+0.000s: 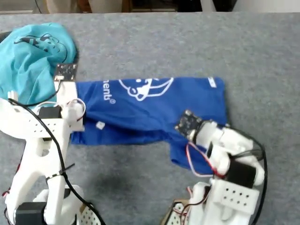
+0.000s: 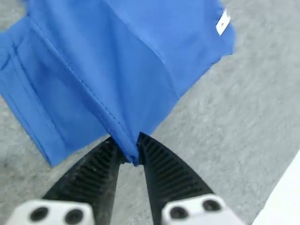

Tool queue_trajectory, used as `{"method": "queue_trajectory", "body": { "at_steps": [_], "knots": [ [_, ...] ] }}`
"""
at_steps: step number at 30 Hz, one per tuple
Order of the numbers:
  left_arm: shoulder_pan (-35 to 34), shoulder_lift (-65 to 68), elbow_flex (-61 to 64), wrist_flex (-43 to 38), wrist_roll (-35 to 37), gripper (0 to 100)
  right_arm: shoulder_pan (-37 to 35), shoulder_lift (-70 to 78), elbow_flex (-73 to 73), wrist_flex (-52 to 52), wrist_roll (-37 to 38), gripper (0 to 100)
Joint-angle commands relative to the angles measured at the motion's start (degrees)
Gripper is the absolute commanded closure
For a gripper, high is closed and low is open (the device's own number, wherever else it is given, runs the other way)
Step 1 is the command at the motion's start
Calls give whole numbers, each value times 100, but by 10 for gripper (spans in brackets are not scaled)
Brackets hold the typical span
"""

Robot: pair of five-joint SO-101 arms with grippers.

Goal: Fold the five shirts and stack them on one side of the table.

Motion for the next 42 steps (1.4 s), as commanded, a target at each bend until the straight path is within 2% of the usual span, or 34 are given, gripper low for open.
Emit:
{"method": "queue_trajectory", "body": {
  "at_steps": [1,8,12,22,28,42],
  "knots": [
    [-97,-145,-88,211,-563,981,418,-303,286,-158,308,997],
    [-18,-136,255,431,-870,981,1033,-629,752,-202,1011,997],
    [26,-136,492,352,-870,981,989,-769,822,-70,1020,997],
    [-26,-127,1116,-862,-844,981,954,-813,840,466,1301,997],
    [-18,-127,1169,-923,-853,981,514,-813,1112,651,1284,997],
    [-26,-127,1213,-905,-870,978,523,-813,1516,167,1292,977]
  ]
}}
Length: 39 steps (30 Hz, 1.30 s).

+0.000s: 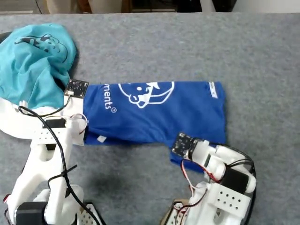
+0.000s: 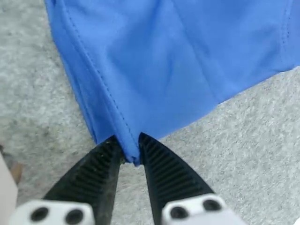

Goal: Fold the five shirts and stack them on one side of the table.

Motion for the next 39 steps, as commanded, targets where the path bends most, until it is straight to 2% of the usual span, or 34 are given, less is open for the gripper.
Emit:
{"method": "queue_trajectory", "body": {
  "at_steps": [1,4,6,9,13,17,18,22,25,27,30,34,39],
  "knots": [
    [9,-119,-26,-26,-44,973,4,4,-13,-114,44,951],
    [0,-163,-9,35,-44,881,4,4,-136,-79,44,830],
    [0,-171,-97,369,-18,809,4,4,-321,-70,53,761],
    [-123,-171,-492,1099,-18,783,13,13,-699,-70,53,727],
    [-527,-171,-1380,2277,-158,782,4,57,-1156,-70,53,759],
    [-826,-180,-2268,3455,-1310,785,-40,57,-1314,-62,53,931],
    [-879,-180,-2453,3604,-1415,800,-40,57,-1323,-88,53,952],
    [-1064,-119,-3226,3604,-958,982,-40,57,-1349,-316,35,966],
    [-879,-110,-3604,3385,-352,971,-171,127,-1305,-905,-18,978],
    [-624,-101,-3552,2716,378,982,-400,418,-1341,-1327,-308,978],
    [-105,171,-3218,1767,1020,979,-927,1244,-1789,-1433,-703,978],
    [440,1130,-3112,1336,1670,980,-1464,3029,-2826,-1459,-1644,978],
    [193,2299,-3622,756,2338,980,-1543,5499,-4505,-1389,-2620,981]
  ]
}}
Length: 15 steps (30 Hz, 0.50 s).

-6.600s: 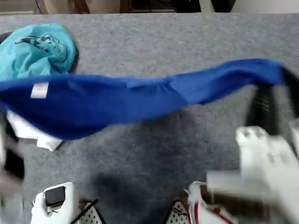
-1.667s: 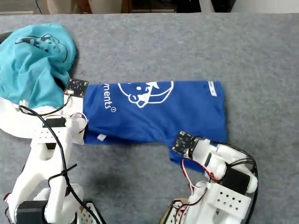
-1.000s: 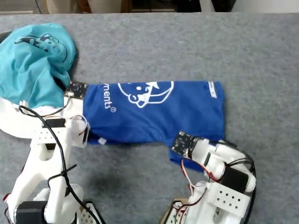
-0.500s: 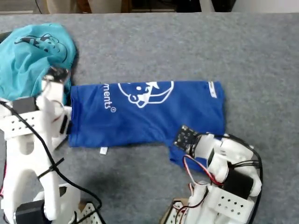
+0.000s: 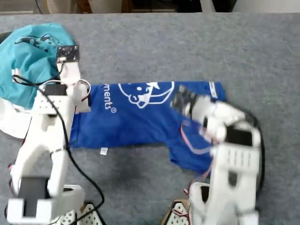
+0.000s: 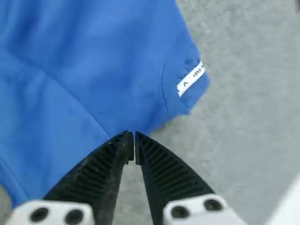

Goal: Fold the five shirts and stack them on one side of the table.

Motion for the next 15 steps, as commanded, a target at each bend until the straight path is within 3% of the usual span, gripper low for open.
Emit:
{"method": "queue_trajectory", "body": {
  "at_steps": [1,7,11,15],
  "knots": [
    [-149,690,-545,-378,352,980,-101,1780,-1420,18,-686,981],
    [-193,2149,-1064,-747,299,980,-224,4040,-2932,-141,-1424,981],
    [-246,2747,-1336,-1196,308,981,-268,5745,-3908,-308,-1415,982],
    [-422,2853,-1688,-1187,299,981,-22,7064,-5367,220,-1459,983]
  ]
}}
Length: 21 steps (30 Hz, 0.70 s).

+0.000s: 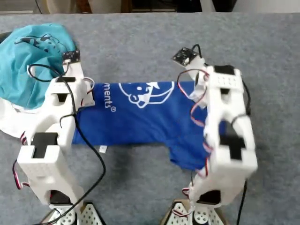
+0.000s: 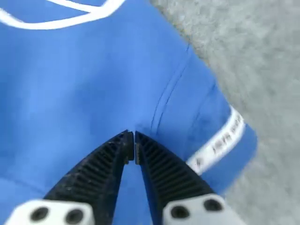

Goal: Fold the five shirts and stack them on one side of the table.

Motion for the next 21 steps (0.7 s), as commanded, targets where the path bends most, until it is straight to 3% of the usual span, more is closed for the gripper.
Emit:
{"method": "queue_trajectory", "body": {
  "at_steps": [1,8,14,17,21],
  "knots": [
    [-264,13,-378,-211,9,981,242,980,-1560,484,-88,983],
    [-396,22,-378,-202,-316,981,567,2352,-4110,1829,-97,983],
    [-396,-40,-510,-132,-316,981,488,2651,-5982,3077,-185,983],
    [-387,-48,-791,325,-316,981,444,2642,-6923,3912,-202,983],
    [-387,-48,-1292,1160,-316,981,699,2369,-7345,3930,-369,983]
  ]
}}
